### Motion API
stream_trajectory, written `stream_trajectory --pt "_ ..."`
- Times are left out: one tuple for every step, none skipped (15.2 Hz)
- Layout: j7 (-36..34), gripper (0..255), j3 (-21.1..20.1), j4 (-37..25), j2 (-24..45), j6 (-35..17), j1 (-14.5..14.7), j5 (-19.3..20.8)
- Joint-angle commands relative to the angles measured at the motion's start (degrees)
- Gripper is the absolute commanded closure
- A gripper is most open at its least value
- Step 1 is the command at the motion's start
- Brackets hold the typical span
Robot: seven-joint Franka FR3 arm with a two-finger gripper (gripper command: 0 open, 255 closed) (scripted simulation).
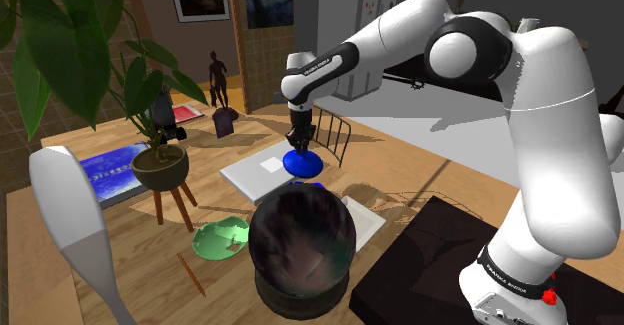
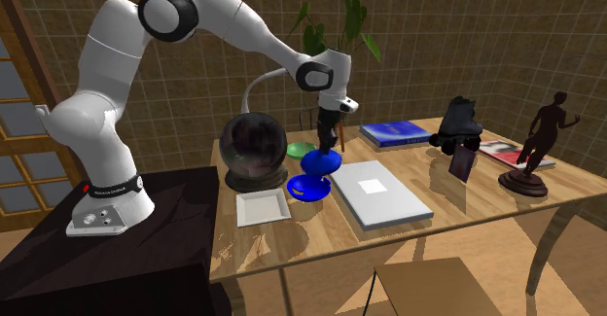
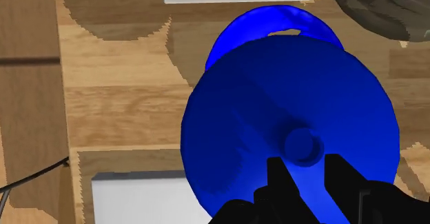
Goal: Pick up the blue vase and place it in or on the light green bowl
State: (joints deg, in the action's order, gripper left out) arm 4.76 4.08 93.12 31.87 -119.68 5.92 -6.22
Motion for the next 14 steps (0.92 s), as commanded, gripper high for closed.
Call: stream_trajectory --pt "-2.71 255 -0.63 -0.76 0.25 0.31 1.97 0.14" --pt "-3.86 255 -0.89 -1.28 0.45 0.56 2.82 0.20" --pt "-5.01 255 -1.17 -1.87 0.68 0.83 3.66 0.27" --pt "-6.16 255 -1.44 -2.55 0.97 1.14 4.50 0.33" --pt "-7.30 255 -1.70 -3.30 1.31 1.48 5.34 0.40" --pt "-8.43 255 -1.96 -4.13 1.69 1.84 6.17 0.47" --pt "-9.56 255 -2.22 -5.05 2.13 2.24 7.01 0.54" --pt "-10.69 255 -2.47 -6.06 2.62 2.68 7.83 0.62" --pt "-11.81 255 -2.72 -7.15 3.16 3.15 8.65 0.70" --pt "-12.93 255 -2.96 -8.34 3.76 3.65 9.47 0.78" --pt "-14.03 255 -3.19 -9.63 4.42 4.20 10.29 0.86" --pt "-15.13 255 -3.42 -11.02 5.14 4.79 11.11 0.95" --pt "-16.22 255 -3.63 -12.52 5.92 5.42 11.92 1.04" --pt "-17.30 255 -3.84 -14.14 6.77 6.10 12.73 1.13"
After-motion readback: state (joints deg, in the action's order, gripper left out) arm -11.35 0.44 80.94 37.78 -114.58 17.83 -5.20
